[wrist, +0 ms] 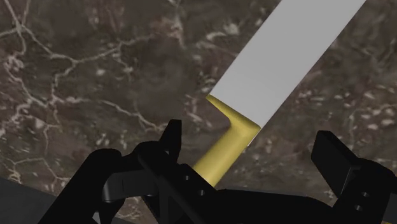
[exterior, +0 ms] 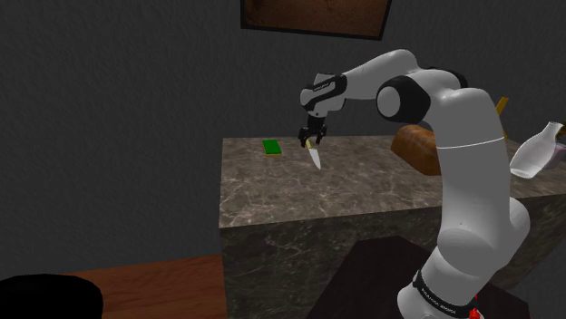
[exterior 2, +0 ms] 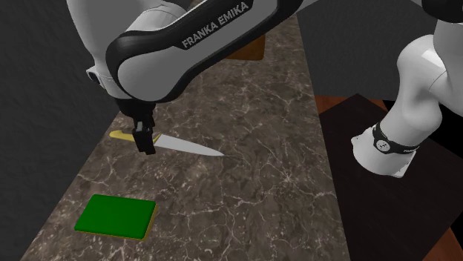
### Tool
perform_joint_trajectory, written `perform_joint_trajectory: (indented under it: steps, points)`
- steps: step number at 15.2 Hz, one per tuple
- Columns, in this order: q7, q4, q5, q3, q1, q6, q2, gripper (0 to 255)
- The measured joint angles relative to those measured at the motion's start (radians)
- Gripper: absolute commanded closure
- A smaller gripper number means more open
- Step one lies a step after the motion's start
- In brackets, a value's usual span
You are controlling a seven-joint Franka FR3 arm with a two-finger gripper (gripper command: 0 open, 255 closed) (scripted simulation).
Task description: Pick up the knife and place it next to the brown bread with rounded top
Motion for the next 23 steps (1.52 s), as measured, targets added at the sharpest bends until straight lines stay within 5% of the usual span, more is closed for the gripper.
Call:
perform_joint_trajectory:
  steps: [6,7,23]
  points:
    - [-0.001,-0.005,0.001,0.001,0.000,0.008,0.003,0]
    - [-0.001,-0.005,0.001,0.001,0.000,0.008,0.003,255]
    - [0.006,0.026,-0.007,-0.004,0.001,-0.045,-0.020,255]
